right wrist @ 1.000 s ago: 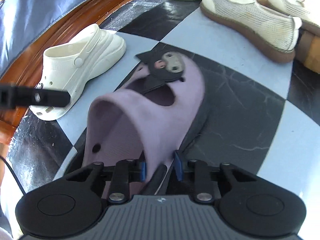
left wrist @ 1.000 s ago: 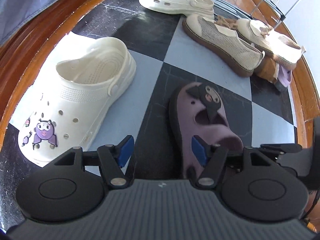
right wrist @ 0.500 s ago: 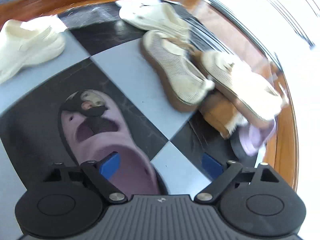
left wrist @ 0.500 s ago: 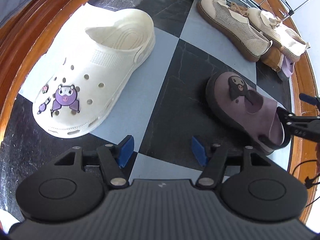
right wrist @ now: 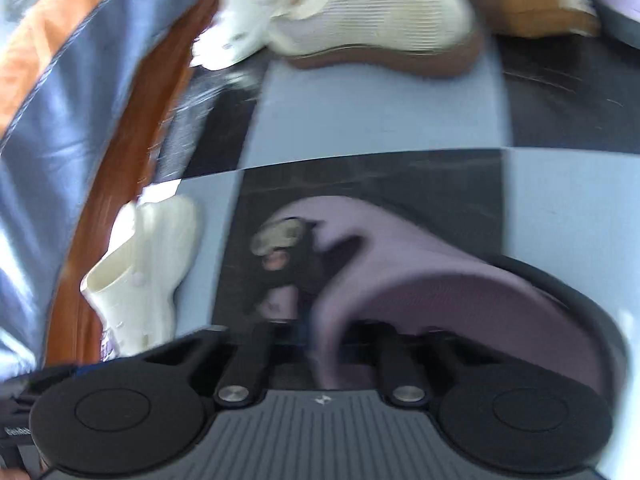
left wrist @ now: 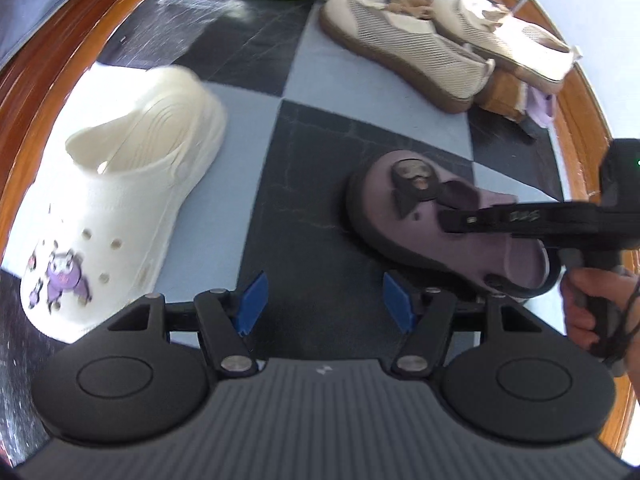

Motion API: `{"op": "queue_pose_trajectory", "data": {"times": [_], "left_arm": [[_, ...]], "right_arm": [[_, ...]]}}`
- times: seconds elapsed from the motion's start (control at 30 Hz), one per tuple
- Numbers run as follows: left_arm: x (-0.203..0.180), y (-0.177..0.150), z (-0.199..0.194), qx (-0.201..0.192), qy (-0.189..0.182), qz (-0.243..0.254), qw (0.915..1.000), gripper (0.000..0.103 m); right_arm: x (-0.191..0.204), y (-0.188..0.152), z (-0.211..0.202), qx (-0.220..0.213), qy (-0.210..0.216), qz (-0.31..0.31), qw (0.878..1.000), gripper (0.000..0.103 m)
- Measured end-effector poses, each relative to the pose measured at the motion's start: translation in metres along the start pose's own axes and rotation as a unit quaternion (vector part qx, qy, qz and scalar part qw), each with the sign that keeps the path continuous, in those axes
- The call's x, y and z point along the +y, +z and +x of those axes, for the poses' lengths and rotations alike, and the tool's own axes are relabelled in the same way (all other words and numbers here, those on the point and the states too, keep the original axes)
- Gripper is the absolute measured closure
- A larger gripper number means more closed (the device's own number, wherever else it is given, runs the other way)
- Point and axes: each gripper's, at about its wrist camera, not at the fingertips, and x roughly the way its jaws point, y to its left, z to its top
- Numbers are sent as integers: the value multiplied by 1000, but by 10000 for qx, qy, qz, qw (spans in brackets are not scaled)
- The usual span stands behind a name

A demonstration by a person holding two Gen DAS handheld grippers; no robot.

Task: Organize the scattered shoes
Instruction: 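Grasp the purple clog with the right tool and rotate it on the mat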

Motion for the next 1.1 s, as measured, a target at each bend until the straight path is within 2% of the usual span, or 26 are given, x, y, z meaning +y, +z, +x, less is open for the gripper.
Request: {"op": "queue_pose_trajectory", "data": {"times": [0.07,0.17,0.2,0.27,0.33,0.37,0.4,0.43,0.47,0.5,0.53,0.57,0.63,0.67,0.8,0.87,0.97,1.0,1.03,1.1], "left_arm": [[-4,4,-4,-39,-25,53,10000,40],[-1,4,-9,54,-126,7,9999,35],[1,4,-10,120,-171,-15,9998,35],[3,2,-9,223,-290,-73,9993,35],[5,-1,-6,348,-422,-121,9984,35],[4,-3,-4,390,-432,-97,9983,35],[2,-4,-1,434,-420,-53,9982,35],[0,-5,2,477,-418,-9,9980,35],[-3,-5,5,522,-441,33,9977,35],[-6,-6,8,566,-464,75,9973,35],[-9,-6,11,610,-488,117,9969,35],[-12,-6,15,655,-509,173,9964,35],[-22,-6,22,713,-530,351,9954,35],[-27,-6,26,745,-534,461,9947,35],[-49,-5,41,894,-636,853,9903,35],[-56,-3,44,846,-690,978,9892,35],[-65,1,50,774,-628,1116,9887,35],[-67,1,52,772,-633,1150,9883,35],[-69,1,55,787,-631,1222,9874,35],[-72,1,58,811,-589,1327,9861,35]], "right_arm": [[19,-1,-6,42,32,-1022,9948,94],[31,1,-28,199,127,-1570,9873,93],[40,0,-39,203,48,-2044,9787,92],[60,-9,-55,383,-221,-3077,9505,91],[71,-16,-60,694,-616,-3745,9226,88],[75,-21,-59,903,-959,-4033,9055,83],[78,-24,-58,930,-1257,-4194,8942,80],[82,-28,-57,888,-1538,-4306,8849,71],[84,-30,-55,815,-1723,-4338,8806,61],[83,-31,-53,734,-2046,-4212,8805,33],[80,-32,-53,588,-2299,-4006,8850,19],[77,-33,-55,474,-2382,-3855,8902,19],[69,-35,-57,382,-2394,-3363,9100,19],[65,-36,-59,368,-2395,-3196,9160,19],[51,-37,-54,399,-2335,-2674,9340,19],[42,-36,-49,438,-2288,-2412,9421,19],[24,-38,-39,548,-2141,-1703,9603,19],[20,-38,-36,569,-2083,-1496,9649,18],[15,-39,-35,517,-2030,-1282,9694,12],[8,-39,-37,413,-1895,-1017,9757,12]]}}
